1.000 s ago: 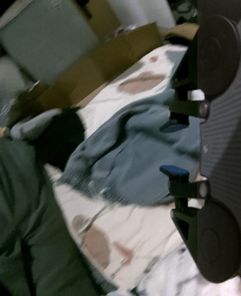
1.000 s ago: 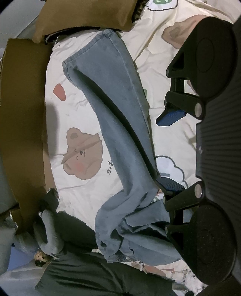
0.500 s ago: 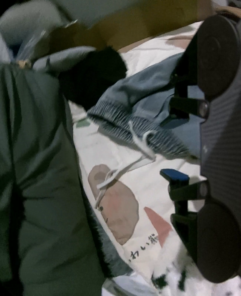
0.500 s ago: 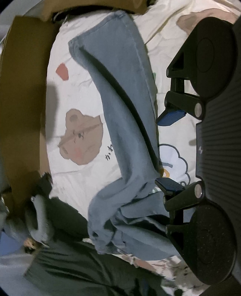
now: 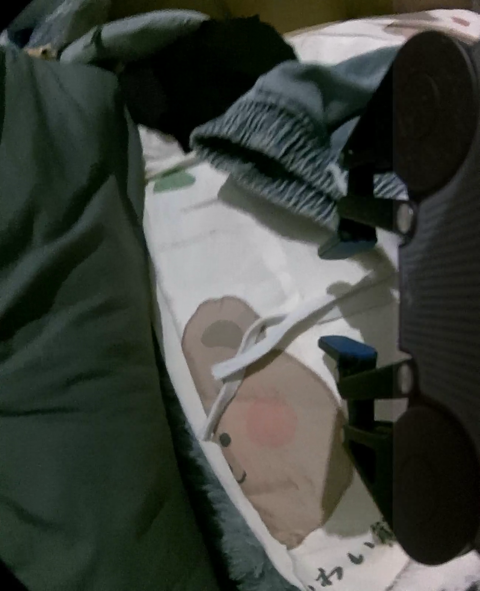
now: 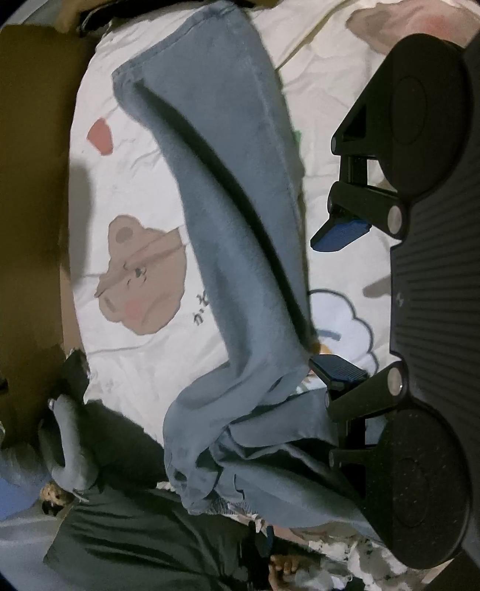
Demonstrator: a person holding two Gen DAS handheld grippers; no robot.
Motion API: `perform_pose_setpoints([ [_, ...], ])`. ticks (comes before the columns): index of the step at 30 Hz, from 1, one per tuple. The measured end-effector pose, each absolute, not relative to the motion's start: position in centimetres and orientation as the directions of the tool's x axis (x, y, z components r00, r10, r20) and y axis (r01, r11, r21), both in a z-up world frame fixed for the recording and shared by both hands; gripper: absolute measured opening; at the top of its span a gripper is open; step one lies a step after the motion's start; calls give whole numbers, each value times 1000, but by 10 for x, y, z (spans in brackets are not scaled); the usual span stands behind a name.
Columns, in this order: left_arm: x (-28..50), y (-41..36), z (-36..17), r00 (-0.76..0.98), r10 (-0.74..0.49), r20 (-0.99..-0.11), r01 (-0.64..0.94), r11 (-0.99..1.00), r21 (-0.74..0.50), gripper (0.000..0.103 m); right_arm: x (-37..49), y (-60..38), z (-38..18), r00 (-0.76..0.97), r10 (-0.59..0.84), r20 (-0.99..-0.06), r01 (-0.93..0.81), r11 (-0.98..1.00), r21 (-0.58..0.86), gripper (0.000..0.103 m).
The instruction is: Fold clothes
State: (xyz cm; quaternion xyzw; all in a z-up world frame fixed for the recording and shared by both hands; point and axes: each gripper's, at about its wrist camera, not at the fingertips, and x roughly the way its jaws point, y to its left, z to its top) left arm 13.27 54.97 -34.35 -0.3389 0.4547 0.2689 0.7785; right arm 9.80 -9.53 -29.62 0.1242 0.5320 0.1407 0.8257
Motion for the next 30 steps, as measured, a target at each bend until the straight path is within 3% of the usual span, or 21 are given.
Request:
perform_pose_setpoints([
  [4, 141, 560, -358, 434, 102, -895, -741, 605, -291, 47, 112, -85, -299, 387, 383, -838, -138, 923, 359, 75],
  [8, 147, 568, -366, 447, 117, -887, -748, 592, -299, 39, 129, -67, -303, 368, 397, -841, -196, 917, 347, 78],
  [9, 148, 569, -367, 454, 120, -883, -743, 597, -301, 35, 134, -60, -303, 363, 400, -841, -216, 915, 342, 79],
  [11, 149, 573, -369, 461, 117, -880, -740, 597, -308, 11, 142, -49, -304, 360, 409, -839, -247, 909, 337, 82],
  [13, 144, 577, -371, 469, 108, -876, -750, 573, -331, 1, 153, -38, -306, 355, 423, -833, -279, 899, 338, 84],
  [17, 139, 570, -361, 492, 133, -860, -710, 633, -309, 1, 177, -16, -319, 336, 419, -844, -339, 889, 307, 85],
  [30, 125, 532, -262, 695, 35, -718, -532, 697, -481, 0, 218, 6, -356, 258, 396, -881, -446, 858, 255, 84],
])
